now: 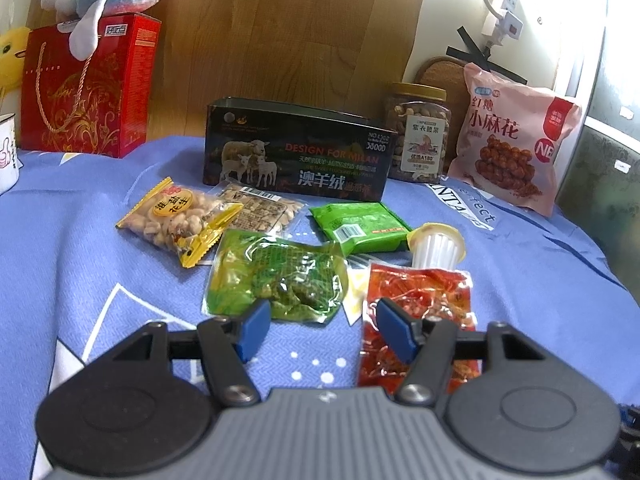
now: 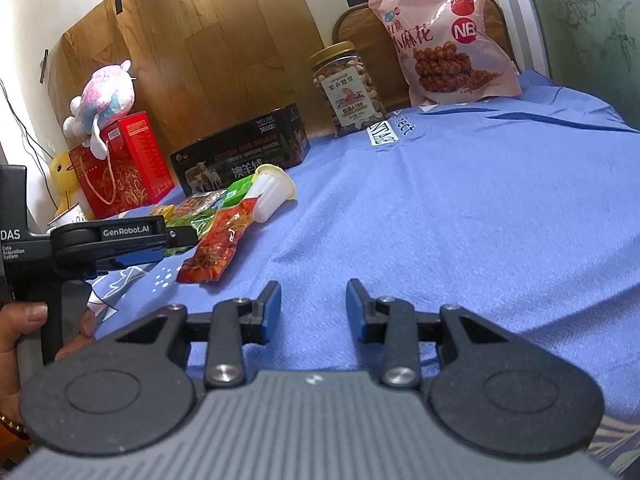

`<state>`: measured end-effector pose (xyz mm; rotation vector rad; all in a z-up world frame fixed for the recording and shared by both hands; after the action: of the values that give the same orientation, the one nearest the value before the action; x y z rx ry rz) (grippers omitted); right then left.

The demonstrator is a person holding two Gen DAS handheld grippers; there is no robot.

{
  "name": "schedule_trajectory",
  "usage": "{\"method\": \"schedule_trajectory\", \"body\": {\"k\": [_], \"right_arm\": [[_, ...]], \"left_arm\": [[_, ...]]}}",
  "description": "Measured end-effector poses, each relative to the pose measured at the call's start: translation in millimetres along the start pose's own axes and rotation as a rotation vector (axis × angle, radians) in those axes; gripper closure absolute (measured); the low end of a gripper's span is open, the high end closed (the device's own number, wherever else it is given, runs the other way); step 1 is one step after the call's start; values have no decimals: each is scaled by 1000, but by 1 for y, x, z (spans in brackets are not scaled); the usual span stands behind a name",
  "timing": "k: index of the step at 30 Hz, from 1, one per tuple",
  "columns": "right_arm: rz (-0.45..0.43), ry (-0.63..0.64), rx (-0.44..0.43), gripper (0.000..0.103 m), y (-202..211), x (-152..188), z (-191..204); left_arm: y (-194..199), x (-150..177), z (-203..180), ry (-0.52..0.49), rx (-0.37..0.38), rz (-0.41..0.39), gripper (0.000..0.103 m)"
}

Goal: Organize snacks

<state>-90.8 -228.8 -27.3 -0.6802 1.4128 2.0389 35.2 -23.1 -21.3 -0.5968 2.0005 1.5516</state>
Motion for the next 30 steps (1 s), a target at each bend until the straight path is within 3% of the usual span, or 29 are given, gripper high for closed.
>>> {"method": "schedule_trajectory", "body": {"k": [10, 30], "right_arm": [[0, 3, 4, 64, -1, -1, 1], [16, 16, 22, 64, -1, -2, 3]], "left_arm": [[4, 1, 1, 14, -6, -27, 43], [1, -1, 1, -2, 20, 0, 44]]}}
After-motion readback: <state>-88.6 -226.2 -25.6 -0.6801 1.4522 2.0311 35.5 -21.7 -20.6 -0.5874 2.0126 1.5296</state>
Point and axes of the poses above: each gripper's, at about its wrist camera, not at the fingertips, and y roughly against the way its jaws point, z to its left, x to its underside, the point moved 3 cm from there along -y, roughly the way its jaws point, and after that the axes turned 15 degrees about z, right-handed, at the moved point
